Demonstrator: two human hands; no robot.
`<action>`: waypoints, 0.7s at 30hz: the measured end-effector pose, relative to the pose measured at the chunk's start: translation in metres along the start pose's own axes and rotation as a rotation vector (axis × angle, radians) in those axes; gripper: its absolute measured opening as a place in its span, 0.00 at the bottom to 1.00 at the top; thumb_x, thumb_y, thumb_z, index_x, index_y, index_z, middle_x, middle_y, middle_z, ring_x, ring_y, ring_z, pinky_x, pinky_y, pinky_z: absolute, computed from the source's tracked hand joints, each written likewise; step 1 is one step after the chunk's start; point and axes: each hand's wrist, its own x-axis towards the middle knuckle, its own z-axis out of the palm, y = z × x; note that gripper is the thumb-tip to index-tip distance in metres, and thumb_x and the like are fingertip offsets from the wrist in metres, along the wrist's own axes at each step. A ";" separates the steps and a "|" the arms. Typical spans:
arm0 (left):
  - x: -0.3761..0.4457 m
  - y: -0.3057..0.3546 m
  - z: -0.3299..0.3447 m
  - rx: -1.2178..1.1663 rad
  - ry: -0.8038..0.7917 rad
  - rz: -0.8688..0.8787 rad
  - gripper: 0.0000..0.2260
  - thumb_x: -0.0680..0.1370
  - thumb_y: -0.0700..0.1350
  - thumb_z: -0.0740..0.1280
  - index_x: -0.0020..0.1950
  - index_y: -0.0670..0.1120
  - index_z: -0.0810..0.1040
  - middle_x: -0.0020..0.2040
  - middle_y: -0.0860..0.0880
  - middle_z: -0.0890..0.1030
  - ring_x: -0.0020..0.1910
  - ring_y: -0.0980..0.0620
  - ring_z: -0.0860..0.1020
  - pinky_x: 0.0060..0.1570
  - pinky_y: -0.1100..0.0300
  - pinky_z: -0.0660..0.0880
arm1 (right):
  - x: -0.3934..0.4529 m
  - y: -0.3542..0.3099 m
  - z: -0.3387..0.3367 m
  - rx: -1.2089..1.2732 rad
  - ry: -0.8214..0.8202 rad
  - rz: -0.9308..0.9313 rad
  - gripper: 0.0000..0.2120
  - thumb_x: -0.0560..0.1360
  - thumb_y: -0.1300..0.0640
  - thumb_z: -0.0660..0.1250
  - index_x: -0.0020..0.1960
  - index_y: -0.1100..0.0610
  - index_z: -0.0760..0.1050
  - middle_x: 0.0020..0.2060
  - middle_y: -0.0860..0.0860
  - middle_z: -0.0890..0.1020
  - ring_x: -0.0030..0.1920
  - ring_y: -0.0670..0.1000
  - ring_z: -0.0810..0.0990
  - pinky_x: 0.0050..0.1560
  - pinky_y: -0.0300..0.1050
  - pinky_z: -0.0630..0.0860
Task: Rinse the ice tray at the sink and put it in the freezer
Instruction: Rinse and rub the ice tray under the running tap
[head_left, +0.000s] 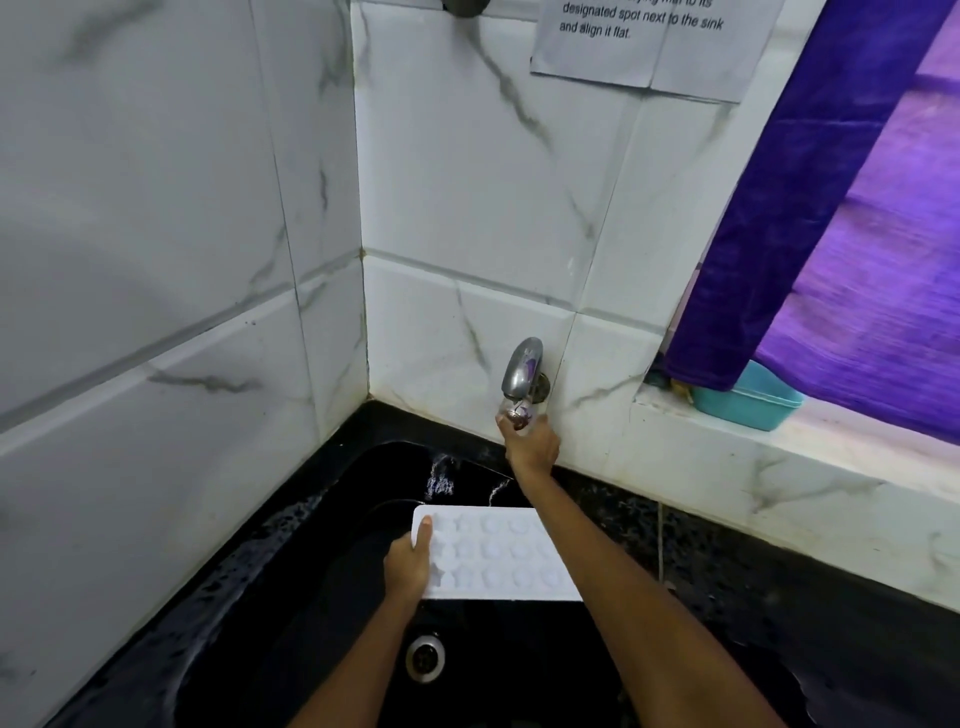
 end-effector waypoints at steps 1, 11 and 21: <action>-0.002 0.001 0.001 0.009 -0.005 0.002 0.21 0.81 0.53 0.59 0.39 0.38 0.78 0.49 0.35 0.82 0.52 0.37 0.79 0.54 0.53 0.73 | -0.010 0.008 0.000 0.012 -0.015 0.037 0.15 0.74 0.54 0.68 0.52 0.66 0.75 0.46 0.63 0.81 0.48 0.63 0.81 0.50 0.52 0.77; -0.022 0.046 0.020 -0.003 0.057 -0.008 0.26 0.83 0.51 0.53 0.56 0.29 0.78 0.56 0.31 0.79 0.59 0.34 0.77 0.58 0.51 0.72 | -0.047 -0.005 -0.026 0.454 -0.511 0.367 0.14 0.76 0.76 0.51 0.41 0.68 0.73 0.32 0.57 0.72 0.27 0.49 0.71 0.26 0.34 0.71; -0.027 0.082 0.037 0.109 -0.025 0.099 0.27 0.83 0.53 0.52 0.55 0.32 0.80 0.54 0.33 0.81 0.56 0.36 0.79 0.56 0.51 0.73 | -0.057 0.024 -0.028 -0.990 -0.359 -0.630 0.18 0.77 0.58 0.57 0.66 0.53 0.70 0.63 0.60 0.66 0.66 0.59 0.63 0.61 0.52 0.65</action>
